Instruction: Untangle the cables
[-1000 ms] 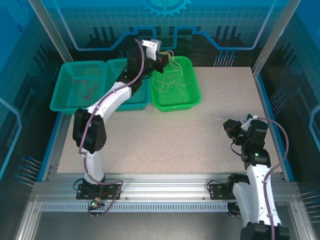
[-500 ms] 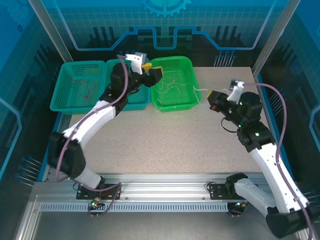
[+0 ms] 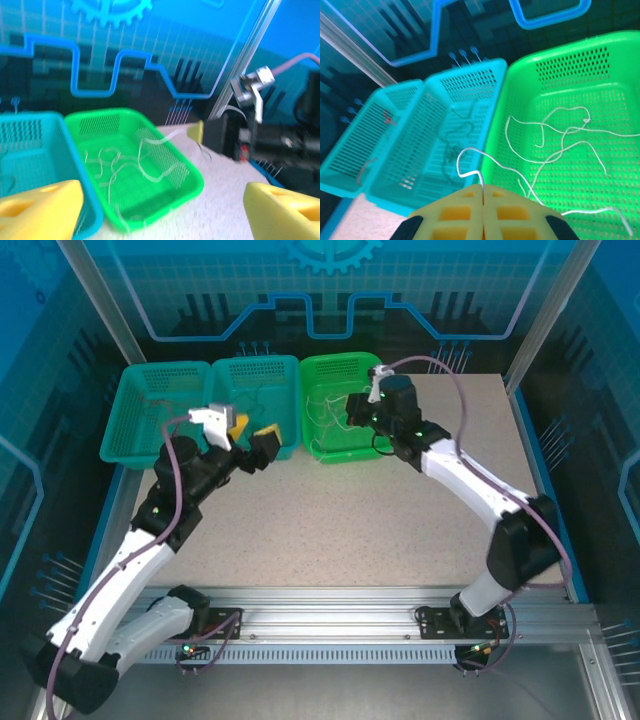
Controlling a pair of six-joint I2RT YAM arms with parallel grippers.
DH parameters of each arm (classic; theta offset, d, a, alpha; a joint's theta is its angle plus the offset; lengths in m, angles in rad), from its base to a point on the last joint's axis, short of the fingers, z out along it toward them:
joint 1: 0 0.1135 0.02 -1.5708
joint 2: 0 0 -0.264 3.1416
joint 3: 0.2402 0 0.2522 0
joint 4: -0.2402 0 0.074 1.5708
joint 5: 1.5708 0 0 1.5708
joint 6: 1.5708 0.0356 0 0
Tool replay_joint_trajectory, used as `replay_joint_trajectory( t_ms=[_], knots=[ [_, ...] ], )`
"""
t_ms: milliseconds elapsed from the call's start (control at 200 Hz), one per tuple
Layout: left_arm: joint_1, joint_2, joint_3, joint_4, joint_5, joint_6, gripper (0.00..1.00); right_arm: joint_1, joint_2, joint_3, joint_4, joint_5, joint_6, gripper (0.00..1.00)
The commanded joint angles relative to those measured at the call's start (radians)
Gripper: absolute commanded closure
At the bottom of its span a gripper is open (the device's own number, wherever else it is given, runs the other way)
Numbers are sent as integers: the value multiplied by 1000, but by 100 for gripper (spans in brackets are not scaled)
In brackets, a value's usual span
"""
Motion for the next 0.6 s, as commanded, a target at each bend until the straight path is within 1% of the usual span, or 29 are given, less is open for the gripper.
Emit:
replay_joint_trajectory(
  t_ms=[0, 20, 45, 60, 115, 150, 230, 310, 380, 475, 560, 595],
  knots=[
    [2, -58, -59, -204, -68, 12, 11, 8, 119, 121, -30, 18, -70, 76],
    [2, -68, -71, -217, -80, 12, 9, 9, 142, 136, -32, 7, -82, 65],
    [2, -82, -85, -230, -95, 11, 8, 8, 167, 155, -35, -5, -95, 46],
    [2, -90, -94, -236, -102, 10, 7, 9, 180, 167, -41, -11, -102, 38],
    [2, -118, -124, -250, -134, 14, 4, 5, 220, 222, -89, -17, -110, 19],
    [2, -134, -141, -252, -152, 17, 3, 2, 231, 248, -113, -26, -111, 13],
    [2, -158, -171, -252, -196, 25, 1, -7, 208, 239, -115, -31, -112, 8],
    [2, -161, -194, -250, -254, 24, 1, -13, 159, 204, -124, -15, -135, 8],
    [3, -161, -224, -233, -330, 9, 1, -24, 99, 160, -141, 4, -161, 8],
    [4, -165, -272, -189, -418, -5, 1, -55, 17, 89, -148, -6, -170, 6],
    [7, -155, -292, -157, -464, -13, 1, -105, 22, 116, -254, 0, -143, 4],
    [6, -149, -295, -146, -469, -18, 1, -129, 60, 151, -313, -18, -130, 8]
  ],
)
